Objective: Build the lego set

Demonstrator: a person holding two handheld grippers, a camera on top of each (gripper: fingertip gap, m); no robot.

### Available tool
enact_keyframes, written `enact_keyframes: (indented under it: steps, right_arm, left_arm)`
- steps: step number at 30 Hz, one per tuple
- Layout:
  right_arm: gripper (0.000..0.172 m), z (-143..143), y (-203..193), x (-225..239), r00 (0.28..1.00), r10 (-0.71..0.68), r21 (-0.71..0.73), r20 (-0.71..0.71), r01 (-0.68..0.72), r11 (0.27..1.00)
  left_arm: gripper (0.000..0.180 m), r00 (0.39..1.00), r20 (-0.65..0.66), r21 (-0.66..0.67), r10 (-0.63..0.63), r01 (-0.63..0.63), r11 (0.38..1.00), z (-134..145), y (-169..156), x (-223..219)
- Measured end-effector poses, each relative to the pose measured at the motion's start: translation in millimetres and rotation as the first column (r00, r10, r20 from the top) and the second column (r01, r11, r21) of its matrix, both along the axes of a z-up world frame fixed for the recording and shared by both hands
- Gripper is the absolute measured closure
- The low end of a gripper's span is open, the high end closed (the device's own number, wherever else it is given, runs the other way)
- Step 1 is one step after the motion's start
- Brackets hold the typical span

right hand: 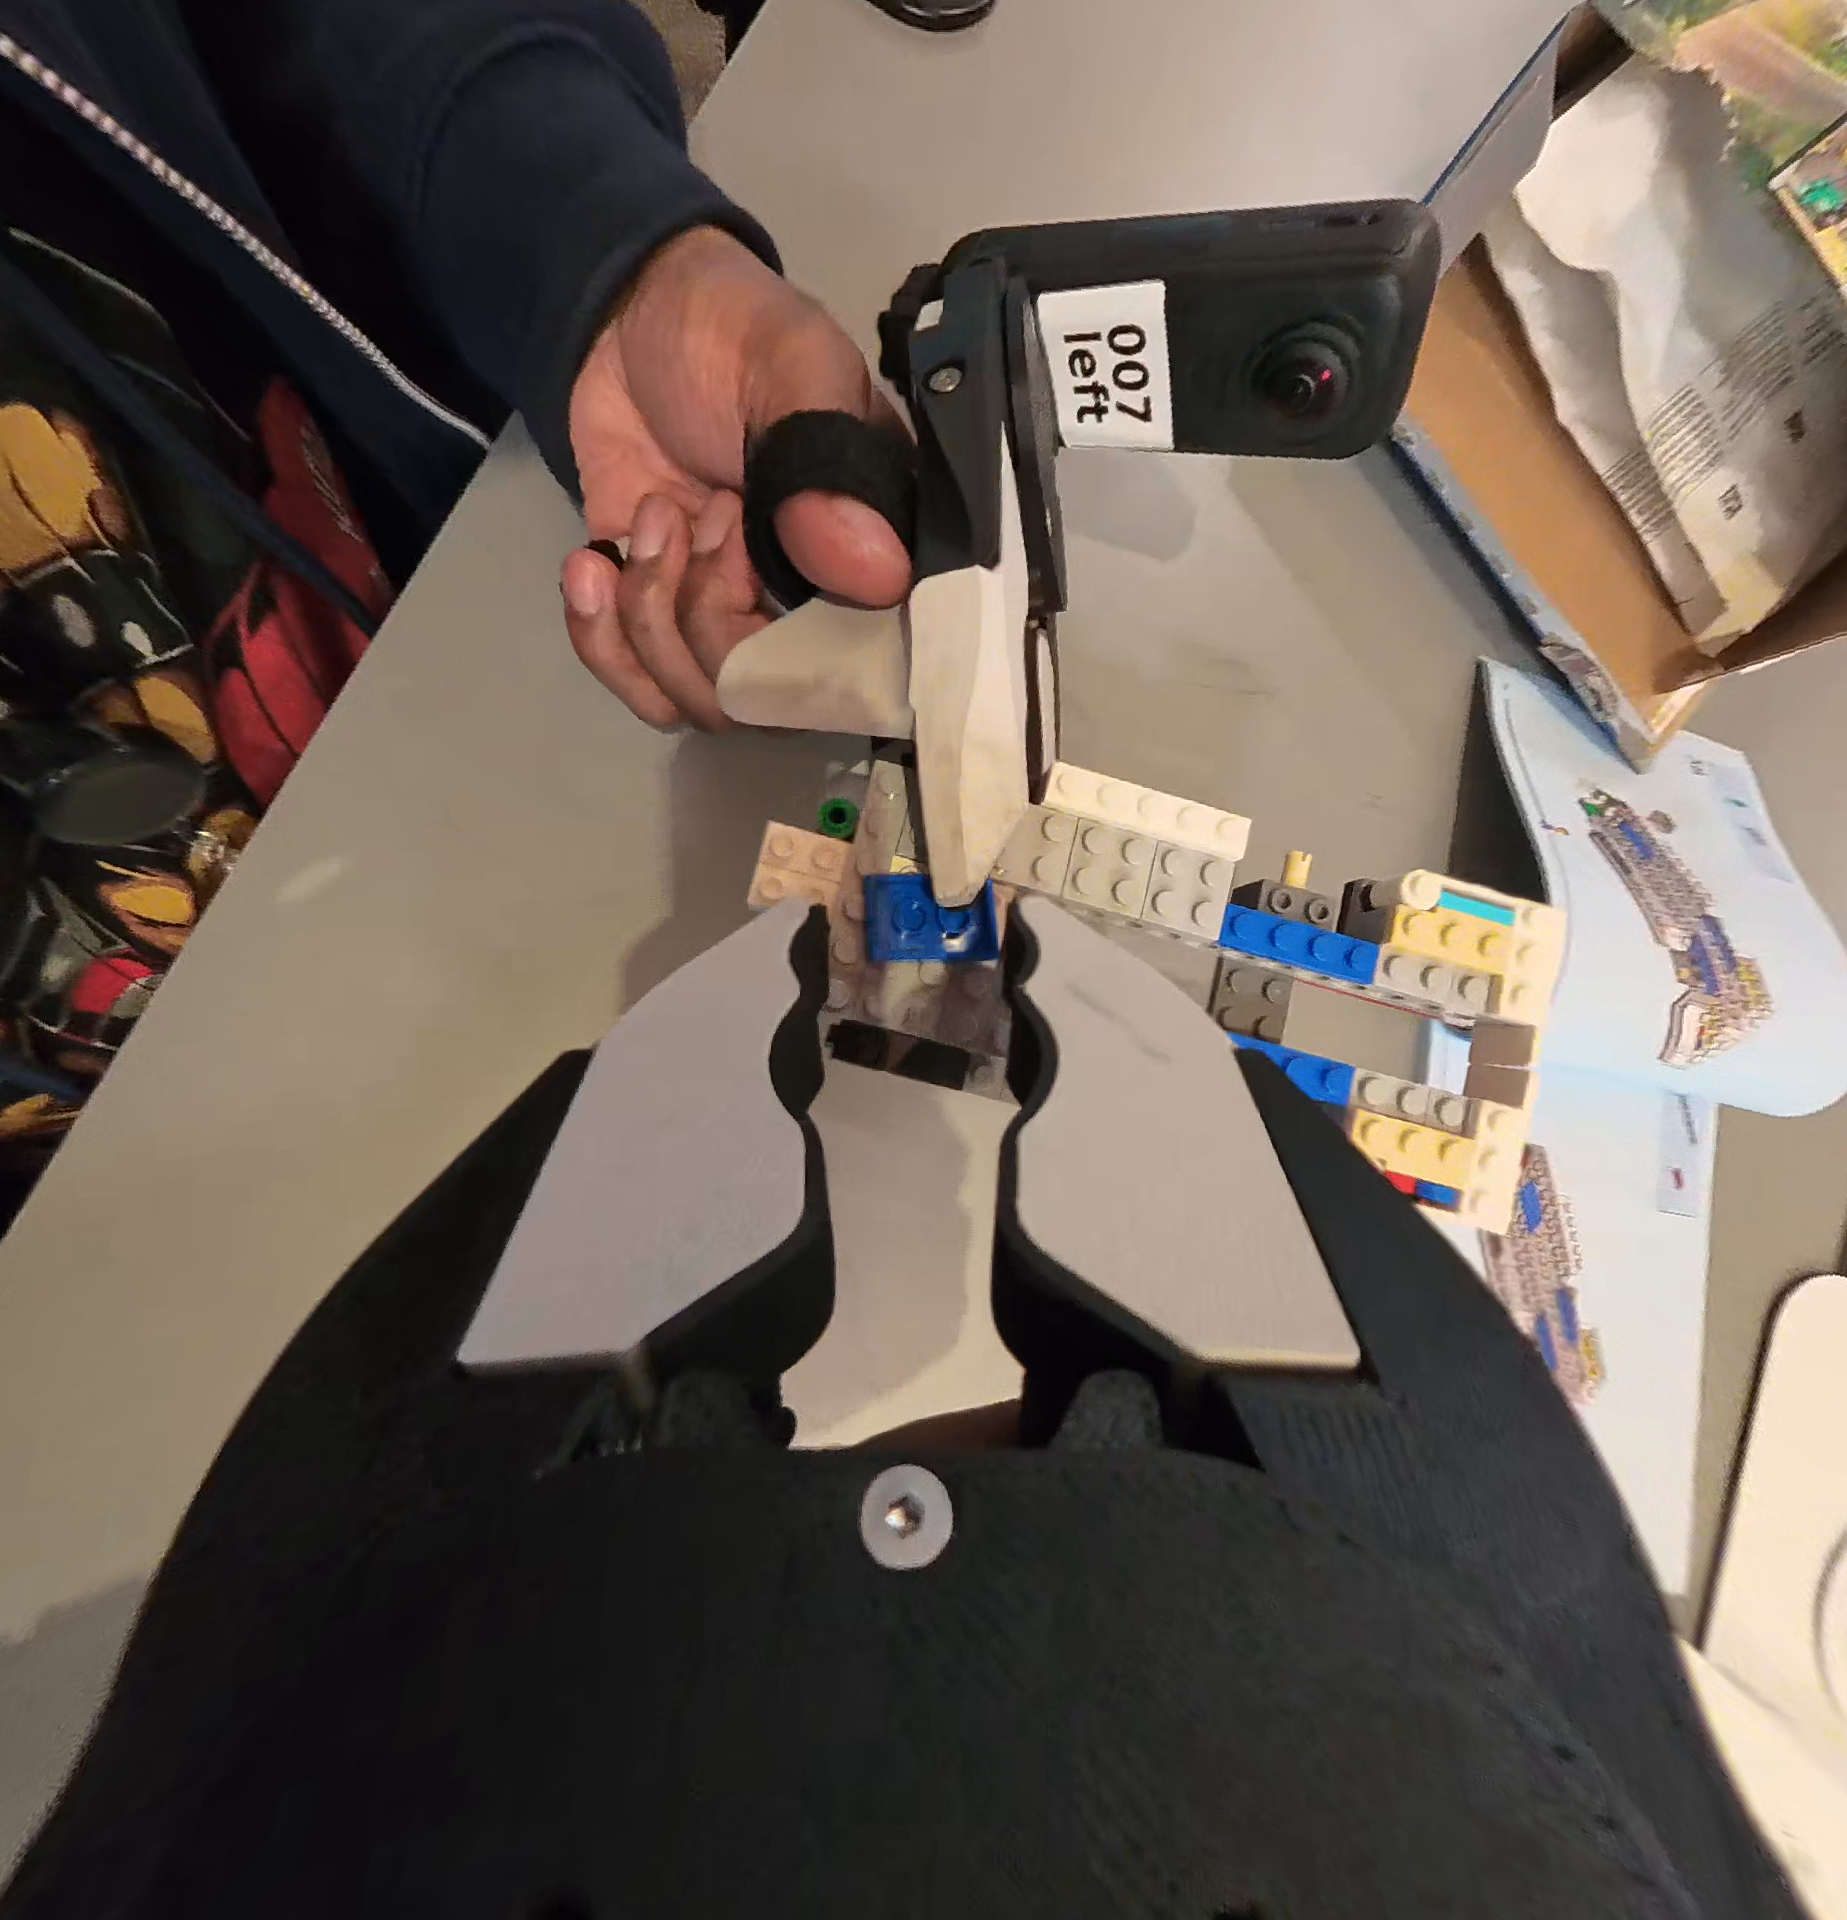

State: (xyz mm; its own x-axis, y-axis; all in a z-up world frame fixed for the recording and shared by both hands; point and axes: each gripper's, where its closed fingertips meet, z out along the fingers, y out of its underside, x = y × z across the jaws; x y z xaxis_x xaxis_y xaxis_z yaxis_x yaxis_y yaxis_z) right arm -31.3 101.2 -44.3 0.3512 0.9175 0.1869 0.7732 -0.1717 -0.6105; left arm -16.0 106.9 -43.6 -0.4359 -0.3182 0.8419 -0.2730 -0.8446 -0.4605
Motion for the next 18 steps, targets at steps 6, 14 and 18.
enact_keyframes:
  steps: [6,14,18]
  right_arm:
    - [0.149,-2.3,-2.5,0.6,1.000,-0.017,-0.051,-0.022,0.016,0.999]
    - [0.161,3.4,-2.7,0.8,0.995,-0.060,-0.083,-0.086,0.053,0.995]
    - [0.162,5.8,-3.8,0.1,0.986,-0.091,-0.140,-0.140,0.071,0.988]
  left_arm:
    - [0.152,1.000,-0.009,-0.009,0.006,-0.006,1.000,-1.3,1.6,1.1]
    - [0.152,1.000,0.000,0.001,0.013,-0.013,1.000,0.0,1.3,0.4]
    - [0.152,1.000,0.009,0.015,0.014,-0.014,1.000,1.2,0.0,-0.3]
